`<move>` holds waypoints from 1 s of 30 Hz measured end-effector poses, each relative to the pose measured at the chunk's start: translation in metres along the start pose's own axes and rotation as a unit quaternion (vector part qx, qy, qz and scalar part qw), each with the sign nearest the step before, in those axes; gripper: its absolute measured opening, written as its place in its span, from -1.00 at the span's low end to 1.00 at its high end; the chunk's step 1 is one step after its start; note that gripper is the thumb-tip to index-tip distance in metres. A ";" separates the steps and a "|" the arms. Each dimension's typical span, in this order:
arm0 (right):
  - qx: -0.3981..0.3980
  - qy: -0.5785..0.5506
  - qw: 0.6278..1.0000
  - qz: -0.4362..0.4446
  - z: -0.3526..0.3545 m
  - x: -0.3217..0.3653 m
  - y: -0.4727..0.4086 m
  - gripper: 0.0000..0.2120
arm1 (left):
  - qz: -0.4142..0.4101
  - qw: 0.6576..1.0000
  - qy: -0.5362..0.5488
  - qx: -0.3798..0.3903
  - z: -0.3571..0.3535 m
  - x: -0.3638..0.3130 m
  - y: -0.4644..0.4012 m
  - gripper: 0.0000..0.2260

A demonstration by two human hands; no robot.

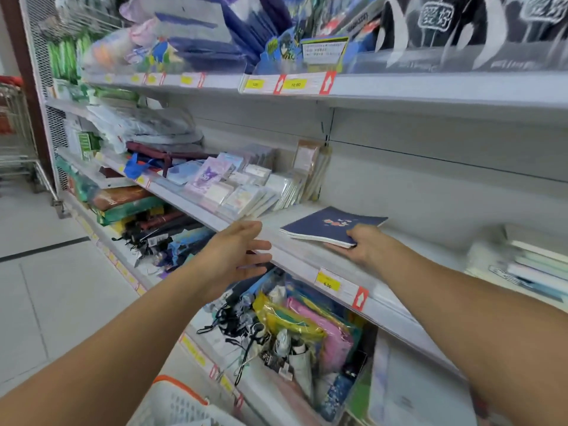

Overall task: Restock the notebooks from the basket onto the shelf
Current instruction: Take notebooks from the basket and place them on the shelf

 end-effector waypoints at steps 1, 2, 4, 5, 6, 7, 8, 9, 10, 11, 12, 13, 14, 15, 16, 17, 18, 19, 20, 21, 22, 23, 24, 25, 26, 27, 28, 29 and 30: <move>0.004 0.014 1.000 0.000 -0.003 -0.004 -0.009 -0.68 | -0.001 1.000 -0.003 -0.003 0.004 0.003 -0.003 -0.76; 0.014 0.033 0.999 0.009 -0.006 -0.007 -0.018 -0.69 | 0.000 1.000 -0.009 -0.004 0.008 0.006 -0.006 -0.77; 0.046 0.128 0.990 0.040 -0.012 -0.010 -0.035 -0.49 | 0.004 1.000 -0.020 -0.006 0.015 0.011 -0.009 -0.79; 0.059 0.215 0.973 0.057 -0.015 -0.009 -0.037 -0.25 | 0.007 1.000 -0.022 -0.010 0.018 0.012 -0.011 -0.80; 0.075 0.316 0.943 0.072 -0.018 -0.007 -0.037 -0.05 | 0.009 1.000 -0.022 -0.017 0.022 0.014 -0.012 -0.81; 0.089 0.421 0.898 0.092 -0.020 -0.005 -0.036 0.03 | 0.009 0.999 -0.023 -0.024 0.025 0.015 -0.013 -0.82; 0.096 0.511 0.847 0.112 -0.021 -0.002 -0.037 0.04 | 0.009 0.999 -0.023 -0.029 0.027 0.015 -0.014 -0.83; 0.098 0.567 0.808 0.127 -0.022 -0.001 -0.038 0.00 | 0.009 0.999 -0.023 -0.034 0.029 0.015 -0.015 -0.84; 0.098 0.588 0.791 0.137 -0.022 0.000 -0.039 -0.04 | 0.011 0.999 -0.023 -0.038 0.031 0.015 -0.015 -0.84; 0.099 0.593 0.786 0.145 -0.022 0.000 -0.039 -0.06 | 0.011 0.999 -0.023 -0.041 0.033 0.016 -0.015 -0.84; 0.104 0.595 0.782 0.154 -0.023 -0.002 -0.042 -0.06 | 0.011 0.999 -0.026 -0.042 0.035 0.016 -0.016 -0.83; 0.109 0.590 0.783 0.161 -0.024 -0.004 -0.043 -0.04 | 0.011 0.999 -0.030 -0.043 0.037 0.018 -0.016 -0.83; 0.114 0.582 0.788 0.167 -0.024 -0.007 -0.044 -0.03 | 0.012 0.998 -0.033 -0.044 0.039 0.019 -0.016 -0.82; 0.115 0.573 0.794 0.169 -0.025 -0.009 -0.045 -0.02 | 0.015 0.998 -0.037 -0.044 0.041 0.020 -0.015 -0.81; 0.114 0.567 0.799 0.168 -0.027 -0.010 -0.045 -0.03 | 0.020 0.998 -0.041 -0.045 0.043 0.021 -0.014 -0.81; 0.114 0.567 0.799 0.163 -0.029 -0.010 -0.045 -0.06 | 0.024 0.998 -0.043 -0.049 0.046 0.023 -0.013 -0.81; 0.115 0.577 0.793 0.155 -0.032 -0.010 -0.044 -0.09 | 0.028 0.997 -0.043 -0.055 0.050 0.025 -0.011 -0.81; 0.115 0.603 0.776 0.147 -0.036 -0.011 -0.042 -0.11 | 0.032 0.997 -0.042 -0.062 0.053 0.027 -0.008 -0.82; 0.116 0.638 0.747 0.144 -0.039 -0.010 -0.039 -0.13 | 0.036 0.996 -0.039 -0.068 0.057 0.029 -0.005 -0.82; 0.119 0.667 0.721 0.148 -0.042 -0.010 -0.036 -0.14 | 0.038 0.996 -0.038 -0.072 0.059 0.031 -0.002 -0.82; 0.126 0.683 0.703 0.151 -0.044 -0.011 -0.034 -0.14 | 0.039 0.996 -0.039 -0.076 0.061 0.033 0.000 -0.82; 0.133 0.691 0.693 0.157 -0.045 -0.013 -0.032 -0.13 | 0.040 0.995 -0.041 -0.078 0.063 0.035 0.003 -0.81; 0.139 0.696 0.685 0.166 -0.044 -0.015 -0.032 -0.15 | 0.042 0.995 -0.043 -0.080 0.064 0.037 0.005 -0.81; 0.141 0.699 0.679 0.174 -0.042 -0.015 -0.032 -0.19 | 0.045 0.995 -0.045 -0.081 0.064 0.038 0.006 -0.80; 0.138 0.699 0.678 0.180 -0.040 -0.015 -0.032 -0.23 | 0.046 0.995 -0.046 -0.081 0.063 0.038 0.007 -0.80; 0.134 0.696 0.681 0.185 -0.037 -0.014 -0.032 -0.26 | 0.047 0.994 -0.048 -0.082 0.062 0.038 0.008 -0.80; 0.129 0.694 0.683 0.189 -0.035 -0.013 -0.032 -0.28 | 0.049 0.994 -0.048 -0.082 0.060 0.037 0.008 -0.80; 0.128 0.694 0.682 0.194 -0.034 -0.012 -0.031 -0.30 | 0.052 0.994 -0.048 -0.083 0.058 0.036 0.008 -0.80; 0.128 0.695 0.679 0.199 -0.033 -0.012 -0.029 -0.31 | 0.055 0.994 -0.051 -0.083 0.056 0.036 0.009 -0.80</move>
Point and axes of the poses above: each hand's wrist, its own y-axis away from the middle knuckle, its own z-axis out of the back of the hand, x = y × z, the point moved 3 cm from there along -y, towards the middle knuckle, and after that the axes turned 15 degrees about z, right-handed, at the moved point
